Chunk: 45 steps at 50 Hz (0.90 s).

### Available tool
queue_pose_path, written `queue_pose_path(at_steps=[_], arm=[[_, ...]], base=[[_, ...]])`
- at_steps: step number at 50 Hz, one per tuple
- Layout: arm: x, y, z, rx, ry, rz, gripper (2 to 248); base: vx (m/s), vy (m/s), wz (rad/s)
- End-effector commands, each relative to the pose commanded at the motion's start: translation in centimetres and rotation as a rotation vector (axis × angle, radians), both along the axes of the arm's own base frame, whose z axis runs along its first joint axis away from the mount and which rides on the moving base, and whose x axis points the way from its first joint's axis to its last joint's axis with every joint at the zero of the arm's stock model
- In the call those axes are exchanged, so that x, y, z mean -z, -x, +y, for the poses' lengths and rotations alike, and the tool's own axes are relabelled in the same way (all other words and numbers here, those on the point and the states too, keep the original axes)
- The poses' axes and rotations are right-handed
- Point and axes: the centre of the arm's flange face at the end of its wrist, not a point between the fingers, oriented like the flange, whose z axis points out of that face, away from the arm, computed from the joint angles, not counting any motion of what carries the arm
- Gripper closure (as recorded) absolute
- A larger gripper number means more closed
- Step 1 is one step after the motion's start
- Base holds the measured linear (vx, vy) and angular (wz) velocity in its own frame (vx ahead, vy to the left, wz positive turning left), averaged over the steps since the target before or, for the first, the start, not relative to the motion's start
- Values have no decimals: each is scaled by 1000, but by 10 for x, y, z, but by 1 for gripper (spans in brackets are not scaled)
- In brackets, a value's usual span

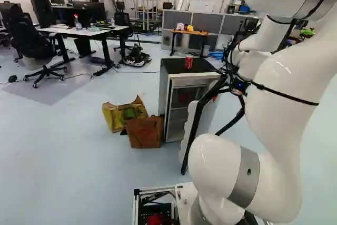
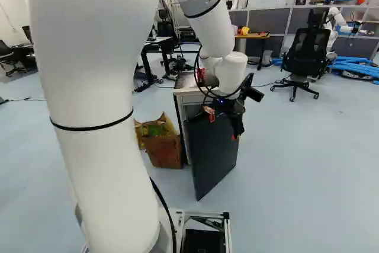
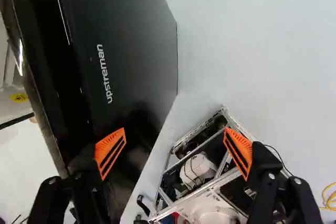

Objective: Grab a drink from the fridge

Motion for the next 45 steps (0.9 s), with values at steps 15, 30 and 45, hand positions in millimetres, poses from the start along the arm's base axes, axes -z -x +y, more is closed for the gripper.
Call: queue_pose_path(at_steps=[15,30,45], arm=[[0,-6,26,-59,13,-5,3],[0,-17,50,-121,33,-17,3],[0,-30,73,-186,55,-34,3]], base=[[0,0,0],[0,0,0],[0,0,0]])
